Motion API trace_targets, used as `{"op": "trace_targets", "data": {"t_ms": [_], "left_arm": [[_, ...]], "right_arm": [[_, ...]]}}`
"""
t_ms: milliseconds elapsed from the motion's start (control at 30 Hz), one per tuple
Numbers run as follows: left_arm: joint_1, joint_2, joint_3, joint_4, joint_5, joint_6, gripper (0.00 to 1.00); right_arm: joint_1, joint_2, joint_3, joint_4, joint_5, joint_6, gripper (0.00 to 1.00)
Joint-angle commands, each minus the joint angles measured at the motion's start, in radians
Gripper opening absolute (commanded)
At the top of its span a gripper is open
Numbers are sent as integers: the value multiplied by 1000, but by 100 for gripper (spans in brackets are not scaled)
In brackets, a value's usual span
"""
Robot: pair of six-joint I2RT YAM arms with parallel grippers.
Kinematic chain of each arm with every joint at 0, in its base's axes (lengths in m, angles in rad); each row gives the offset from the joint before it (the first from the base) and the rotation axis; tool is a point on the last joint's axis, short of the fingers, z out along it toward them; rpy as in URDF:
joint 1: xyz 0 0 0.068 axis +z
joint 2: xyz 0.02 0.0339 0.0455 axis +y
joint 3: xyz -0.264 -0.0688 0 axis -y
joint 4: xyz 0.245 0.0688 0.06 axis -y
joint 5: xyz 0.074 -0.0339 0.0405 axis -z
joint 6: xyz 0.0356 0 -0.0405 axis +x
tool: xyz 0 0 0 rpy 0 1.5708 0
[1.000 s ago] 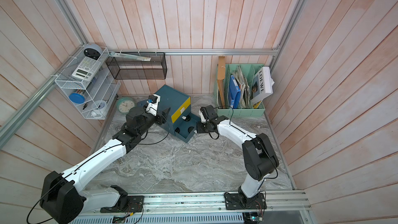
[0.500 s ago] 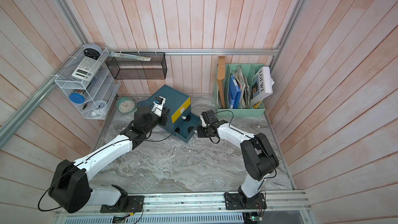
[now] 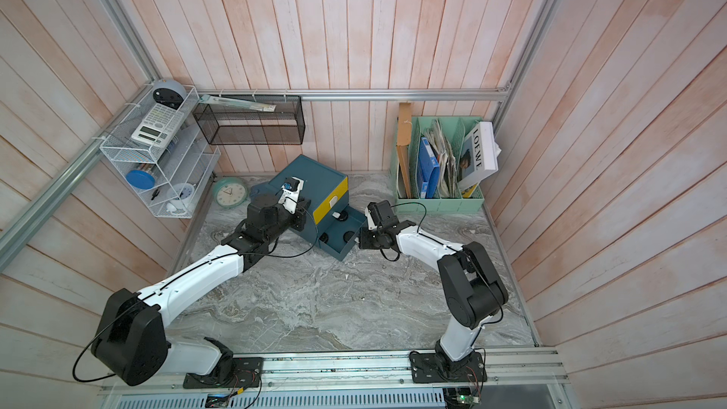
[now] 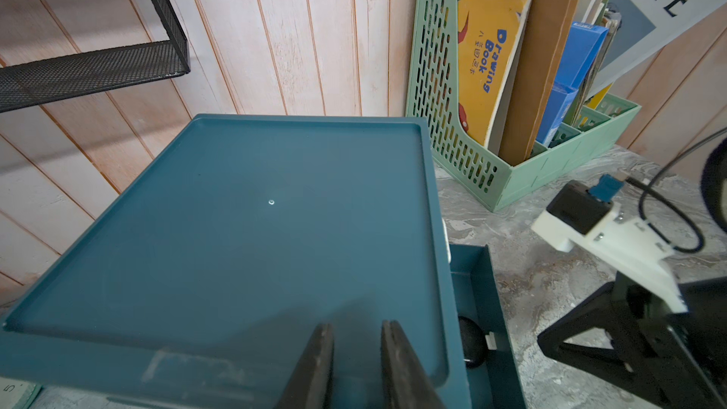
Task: Put the bluetooth earphones in the drawer according to color
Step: Close the drawer in the storage box.
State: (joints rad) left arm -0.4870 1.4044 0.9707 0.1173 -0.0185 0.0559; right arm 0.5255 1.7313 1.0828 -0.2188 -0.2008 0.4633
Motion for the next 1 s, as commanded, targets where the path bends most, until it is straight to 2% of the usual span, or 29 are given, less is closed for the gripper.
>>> {"op": "trace_targets", "data": {"t_ms": [0,967], "left_arm": [[5,9,16,-57,3,17,26],[3,-21,7,-67,-13,47,26]], "right_arm": [[-4,37,34,30,-28,23,0],[6,162,158,97,-137,102,0]]}}
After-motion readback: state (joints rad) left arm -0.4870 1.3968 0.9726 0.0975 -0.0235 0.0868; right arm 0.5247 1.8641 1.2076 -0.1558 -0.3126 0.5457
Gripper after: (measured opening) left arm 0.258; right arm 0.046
